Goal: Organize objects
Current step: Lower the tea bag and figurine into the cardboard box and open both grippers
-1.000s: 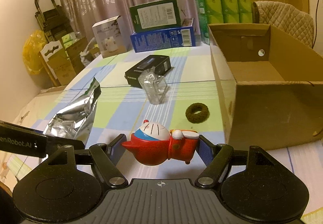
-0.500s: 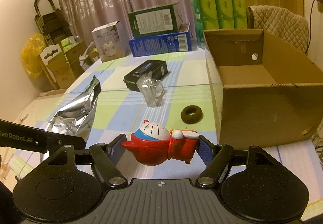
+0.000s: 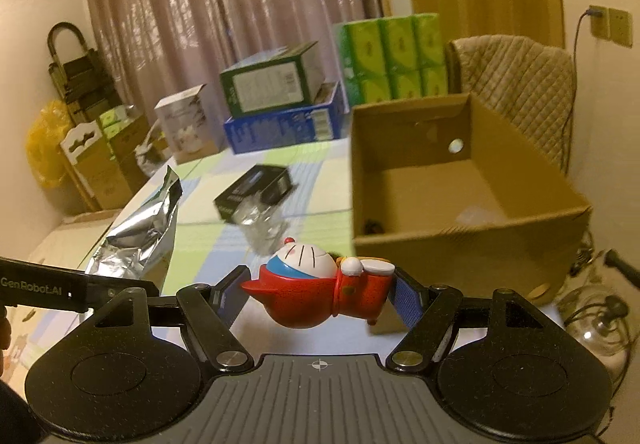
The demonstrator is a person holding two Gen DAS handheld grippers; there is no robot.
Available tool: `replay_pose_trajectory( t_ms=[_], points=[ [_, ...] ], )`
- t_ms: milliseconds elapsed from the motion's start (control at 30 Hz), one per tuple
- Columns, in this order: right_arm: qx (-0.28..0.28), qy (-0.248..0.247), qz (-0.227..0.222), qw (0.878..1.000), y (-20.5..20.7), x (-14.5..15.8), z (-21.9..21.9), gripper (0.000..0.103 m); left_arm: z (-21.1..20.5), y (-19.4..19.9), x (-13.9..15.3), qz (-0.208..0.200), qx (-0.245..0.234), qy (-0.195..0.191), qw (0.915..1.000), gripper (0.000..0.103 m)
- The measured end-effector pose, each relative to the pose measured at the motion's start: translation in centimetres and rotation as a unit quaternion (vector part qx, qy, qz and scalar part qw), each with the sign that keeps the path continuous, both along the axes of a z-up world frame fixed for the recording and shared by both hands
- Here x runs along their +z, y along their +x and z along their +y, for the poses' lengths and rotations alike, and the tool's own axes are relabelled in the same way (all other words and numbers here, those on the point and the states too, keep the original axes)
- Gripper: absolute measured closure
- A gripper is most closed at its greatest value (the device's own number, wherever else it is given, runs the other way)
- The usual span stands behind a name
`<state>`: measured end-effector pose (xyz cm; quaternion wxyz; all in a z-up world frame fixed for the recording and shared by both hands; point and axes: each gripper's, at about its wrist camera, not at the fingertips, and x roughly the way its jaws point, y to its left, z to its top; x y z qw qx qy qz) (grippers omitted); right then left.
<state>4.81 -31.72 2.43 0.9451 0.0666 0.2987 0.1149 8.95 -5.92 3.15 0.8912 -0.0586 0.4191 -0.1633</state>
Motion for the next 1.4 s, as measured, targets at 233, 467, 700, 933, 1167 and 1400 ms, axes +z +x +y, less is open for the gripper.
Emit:
replay_pose_trajectory(
  t_ms=[233,467,700,933,1167,1400],
  points=[
    [-0.024,-0.019,-0.014,0.999,0.5,2.2,-3.4,0.032,-4.2,1.9,1.9,-0.011,-0.038,-0.004,0.9992,0.056],
    [-0.031,-0.044,-0.018,0.998,1.6,3.4,-6.2,0.032,-8.1,3.5,3.0,-0.014,-0.069,-0.021,0.9973,0.056],
    [-0.034,-0.057,-0.018,0.998,3.0,3.7,-8.3,0.032,-11.0,4.7,3.9,-0.022,-0.089,-0.023,0.9955,0.056],
    [-0.030,-0.042,-0.014,0.999,6.1,4.4,-10.7,0.032,-13.7,7.2,4.9,-0.022,-0.105,-0.022,0.9939,0.056],
    [-0.038,-0.039,0.000,0.999,9.8,4.1,-12.4,0.032,-16.2,10.9,4.9,-0.023,-0.097,-0.020,0.9948,0.056],
    [-0.057,-0.035,0.012,0.998,11.8,2.8,-14.2,0.032,-17.7,14.0,3.5,-0.014,-0.093,-0.023,0.9953,0.056]
  ],
)
